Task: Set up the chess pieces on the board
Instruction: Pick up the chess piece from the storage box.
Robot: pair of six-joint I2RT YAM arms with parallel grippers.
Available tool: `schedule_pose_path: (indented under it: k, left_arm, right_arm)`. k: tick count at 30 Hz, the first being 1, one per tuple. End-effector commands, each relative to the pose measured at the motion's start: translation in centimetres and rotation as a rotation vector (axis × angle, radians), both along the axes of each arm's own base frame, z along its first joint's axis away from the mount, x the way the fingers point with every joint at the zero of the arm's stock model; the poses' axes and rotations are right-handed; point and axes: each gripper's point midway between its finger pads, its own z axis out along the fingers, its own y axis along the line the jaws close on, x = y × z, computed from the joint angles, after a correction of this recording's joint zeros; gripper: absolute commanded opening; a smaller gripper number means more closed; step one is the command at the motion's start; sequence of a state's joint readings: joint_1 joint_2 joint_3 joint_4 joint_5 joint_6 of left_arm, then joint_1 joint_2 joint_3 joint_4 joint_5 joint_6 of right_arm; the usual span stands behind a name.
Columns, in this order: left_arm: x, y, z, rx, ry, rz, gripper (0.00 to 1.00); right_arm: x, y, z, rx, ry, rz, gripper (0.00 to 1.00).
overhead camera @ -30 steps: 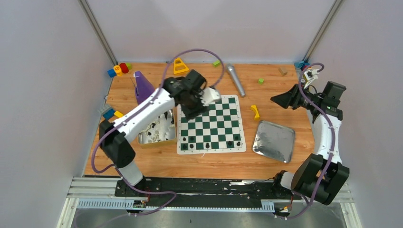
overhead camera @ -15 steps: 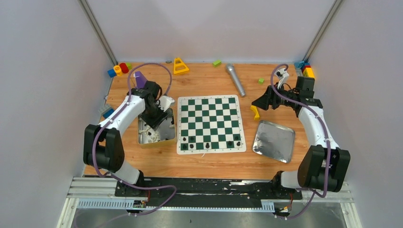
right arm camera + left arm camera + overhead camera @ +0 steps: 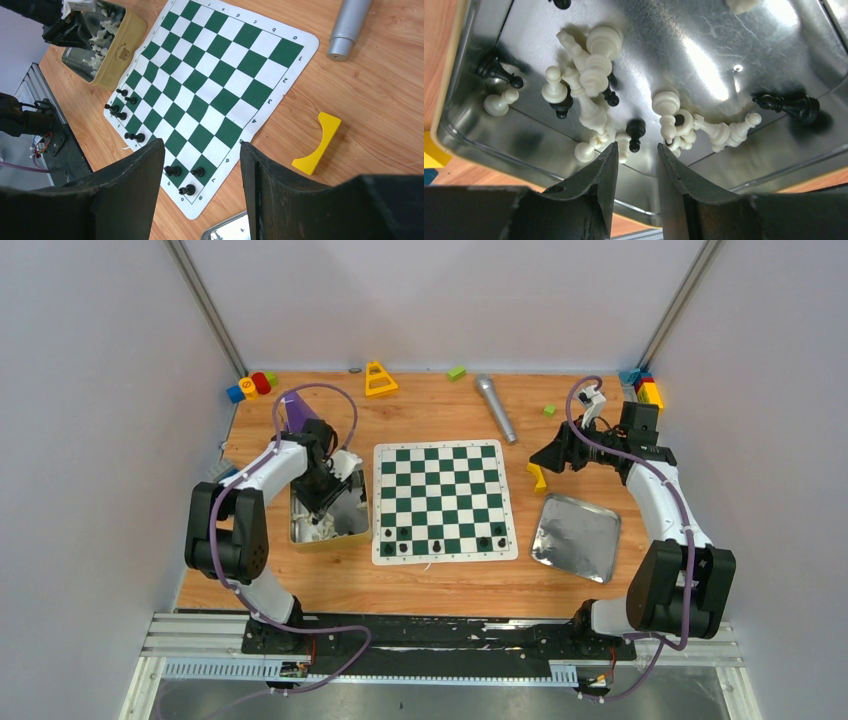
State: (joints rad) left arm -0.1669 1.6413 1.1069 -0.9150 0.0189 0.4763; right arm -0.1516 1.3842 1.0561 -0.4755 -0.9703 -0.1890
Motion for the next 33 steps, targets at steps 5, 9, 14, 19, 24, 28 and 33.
schedule_pose_path:
  k: [5,9,14,19,24,28,33]
  left_arm:
    - [1.3,0.6,-1.5,0.002,-0.004,0.009,0.39]
    - [0.9,0.8,-1.9,0.005,0.015,0.010,0.36]
    - [0.5,1.0,-2.2,0.008,0.029,0.011,0.30]
    - [0.3,1.4,-2.2,0.009,0.035,0.023,0.22]
    - [0.5,1.0,-0.6,-0.016,0.011,0.026,0.14]
    - [0.6,-0.4,2.6,-0.098,-0.034,0.020,0.12]
    - [0.3,-2.9,7.1,-0.228,-0.075,0.002,0.11]
  right_arm:
    - [0.2,0.1,0.9,-0.019,-0.054,0.021,0.58]
    - [0.1,0.1,0.9,-0.018,-0.050,0.023,0.58]
    - [0.1,0.1,0.8,-0.015,-0.045,0.025,0.58]
    - [0.0,0.2,0.7,-0.014,-0.043,0.025,0.58]
    - [0.0,0.2,0.9,-0.015,-0.047,0.027,0.57]
    - [0.0,0.2,0.9,-0.013,-0.044,0.028,0.57]
    - [0.0,0.2,1.0,-0.011,-0.046,0.029,0.57]
